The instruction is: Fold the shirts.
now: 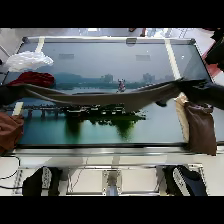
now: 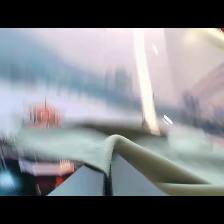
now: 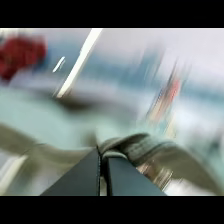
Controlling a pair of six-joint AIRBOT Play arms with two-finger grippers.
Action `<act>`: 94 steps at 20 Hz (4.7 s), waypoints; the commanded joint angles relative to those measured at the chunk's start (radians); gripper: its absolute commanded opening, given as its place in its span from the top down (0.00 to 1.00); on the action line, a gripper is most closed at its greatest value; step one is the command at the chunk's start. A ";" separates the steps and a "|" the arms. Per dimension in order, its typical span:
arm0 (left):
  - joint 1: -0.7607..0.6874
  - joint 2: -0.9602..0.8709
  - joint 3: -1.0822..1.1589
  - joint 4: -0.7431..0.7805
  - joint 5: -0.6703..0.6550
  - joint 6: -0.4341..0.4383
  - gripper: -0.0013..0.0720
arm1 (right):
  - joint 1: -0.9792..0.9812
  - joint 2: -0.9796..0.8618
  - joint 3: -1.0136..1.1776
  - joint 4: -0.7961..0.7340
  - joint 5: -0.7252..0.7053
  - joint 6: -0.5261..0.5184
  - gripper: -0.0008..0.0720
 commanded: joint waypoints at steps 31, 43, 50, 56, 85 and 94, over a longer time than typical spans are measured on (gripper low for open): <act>-0.568 -1.154 0.573 0.692 0.306 -0.271 0.97 | 0.212 -1.078 0.277 -0.186 -0.450 -0.025 0.97; -0.568 -0.943 0.210 0.692 0.168 -0.264 0.97 | 0.213 -0.899 0.044 -0.537 -0.214 0.107 0.97; -0.568 -0.947 0.153 0.692 0.155 -0.267 0.97 | 0.212 -0.919 -0.070 -0.536 -0.279 0.107 0.96; -0.555 -0.850 0.154 0.627 0.132 -0.267 0.03 | 0.211 -0.871 0.029 -0.545 -0.042 0.107 0.62; -0.312 -0.219 -0.582 0.444 0.256 -0.633 0.03 | 0.182 -0.568 -0.810 0.049 -0.165 0.152 0.89; -0.305 -0.219 -0.689 0.411 0.217 -0.702 0.04 | 0.198 -0.566 -0.806 0.156 -0.108 0.074 0.96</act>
